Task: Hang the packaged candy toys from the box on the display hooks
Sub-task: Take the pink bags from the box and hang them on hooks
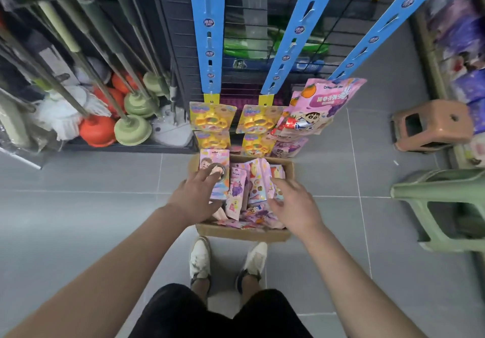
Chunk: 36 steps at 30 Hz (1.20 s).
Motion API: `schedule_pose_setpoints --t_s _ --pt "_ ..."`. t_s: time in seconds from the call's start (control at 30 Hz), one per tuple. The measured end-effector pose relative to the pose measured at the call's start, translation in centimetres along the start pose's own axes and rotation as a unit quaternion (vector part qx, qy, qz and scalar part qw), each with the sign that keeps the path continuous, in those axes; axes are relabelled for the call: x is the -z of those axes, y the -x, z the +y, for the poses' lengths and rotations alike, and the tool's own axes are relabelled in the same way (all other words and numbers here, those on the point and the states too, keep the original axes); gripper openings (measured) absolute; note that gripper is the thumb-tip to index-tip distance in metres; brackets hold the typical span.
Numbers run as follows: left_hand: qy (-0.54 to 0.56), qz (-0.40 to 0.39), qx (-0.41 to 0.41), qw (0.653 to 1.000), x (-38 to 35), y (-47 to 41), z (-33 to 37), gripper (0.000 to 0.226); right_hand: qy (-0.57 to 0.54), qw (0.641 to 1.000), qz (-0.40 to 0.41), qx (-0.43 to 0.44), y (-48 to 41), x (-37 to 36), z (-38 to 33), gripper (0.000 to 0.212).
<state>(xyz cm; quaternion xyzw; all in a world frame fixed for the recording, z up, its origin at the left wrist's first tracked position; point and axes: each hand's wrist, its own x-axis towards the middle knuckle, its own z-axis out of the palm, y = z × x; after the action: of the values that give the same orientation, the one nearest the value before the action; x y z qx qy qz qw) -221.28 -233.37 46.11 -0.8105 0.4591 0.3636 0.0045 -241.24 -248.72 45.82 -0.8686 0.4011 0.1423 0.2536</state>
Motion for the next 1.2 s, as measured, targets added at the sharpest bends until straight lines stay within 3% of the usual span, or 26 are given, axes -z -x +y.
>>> schedule_pose_setpoints --t_s 0.3,0.57,0.77,0.87,1.2 --pt "0.016 -0.019 0.042 0.999 -7.7 -7.3 -3.3 0.076 -0.034 0.997 -0.049 -0.043 -6.8 -9.3 3.6 0.055" --pt "-0.043 -0.061 0.05 0.996 -16.6 -13.4 -5.5 0.076 -0.049 0.989 -0.103 -0.09 -13.3 -19.2 7.0 0.051" --pt "-0.102 -0.072 0.045 0.991 -20.3 -17.5 -7.6 0.078 -0.095 0.981 -0.119 -0.118 -18.9 -25.8 7.8 0.043" --pt "-0.107 -0.078 0.042 0.99 -21.3 -18.9 -8.0 0.077 -0.15 0.971 -0.122 -0.139 -21.1 -28.5 8.1 0.026" --pt "0.022 -0.079 0.076 0.994 -21.4 -18.8 -9.1 0.066 -0.153 0.974 -0.107 -0.126 -23.7 -28.0 9.1 0.019"
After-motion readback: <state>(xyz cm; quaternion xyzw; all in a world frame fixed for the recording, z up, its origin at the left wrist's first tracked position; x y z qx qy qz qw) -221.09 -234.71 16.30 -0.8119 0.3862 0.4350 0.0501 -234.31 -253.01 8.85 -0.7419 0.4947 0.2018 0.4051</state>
